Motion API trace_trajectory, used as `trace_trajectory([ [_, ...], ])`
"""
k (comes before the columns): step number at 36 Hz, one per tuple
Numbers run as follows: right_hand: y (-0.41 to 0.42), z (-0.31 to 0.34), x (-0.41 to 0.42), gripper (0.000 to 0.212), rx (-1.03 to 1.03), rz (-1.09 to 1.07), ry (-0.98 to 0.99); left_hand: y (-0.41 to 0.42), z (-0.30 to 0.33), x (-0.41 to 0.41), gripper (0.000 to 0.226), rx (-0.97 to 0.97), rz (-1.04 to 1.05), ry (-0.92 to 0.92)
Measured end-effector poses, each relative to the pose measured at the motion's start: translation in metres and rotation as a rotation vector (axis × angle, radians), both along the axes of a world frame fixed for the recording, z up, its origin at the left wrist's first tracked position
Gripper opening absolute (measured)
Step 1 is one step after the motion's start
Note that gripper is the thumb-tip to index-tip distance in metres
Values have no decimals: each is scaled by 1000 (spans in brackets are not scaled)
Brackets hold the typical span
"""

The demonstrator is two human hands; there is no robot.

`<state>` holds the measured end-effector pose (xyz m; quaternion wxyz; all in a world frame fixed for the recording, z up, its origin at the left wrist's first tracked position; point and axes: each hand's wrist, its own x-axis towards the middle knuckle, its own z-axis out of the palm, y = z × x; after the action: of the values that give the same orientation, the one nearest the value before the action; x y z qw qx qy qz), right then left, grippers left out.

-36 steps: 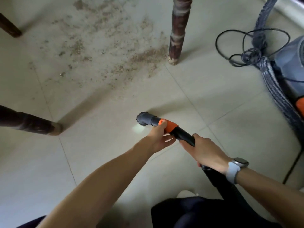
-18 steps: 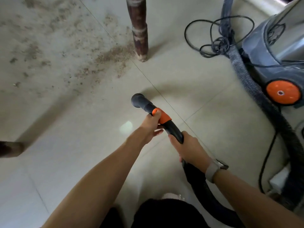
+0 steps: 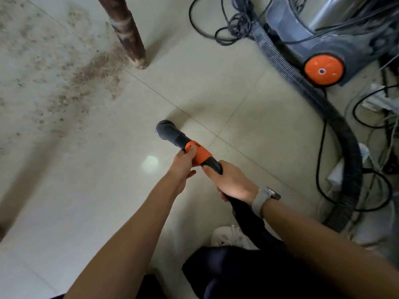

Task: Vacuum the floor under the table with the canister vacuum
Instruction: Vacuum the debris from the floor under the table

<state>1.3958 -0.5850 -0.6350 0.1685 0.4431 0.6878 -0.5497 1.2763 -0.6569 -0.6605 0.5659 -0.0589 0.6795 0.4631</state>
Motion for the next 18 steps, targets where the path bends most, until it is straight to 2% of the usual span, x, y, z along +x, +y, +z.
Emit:
trace_trajectory([
  [11,3,44,102,30,28,-135,-172,14,24,99,40,-60,-186,-205],
  [18,24,41,144,35,156,-360,-195,68,27,135,38,10,-350,-216],
])
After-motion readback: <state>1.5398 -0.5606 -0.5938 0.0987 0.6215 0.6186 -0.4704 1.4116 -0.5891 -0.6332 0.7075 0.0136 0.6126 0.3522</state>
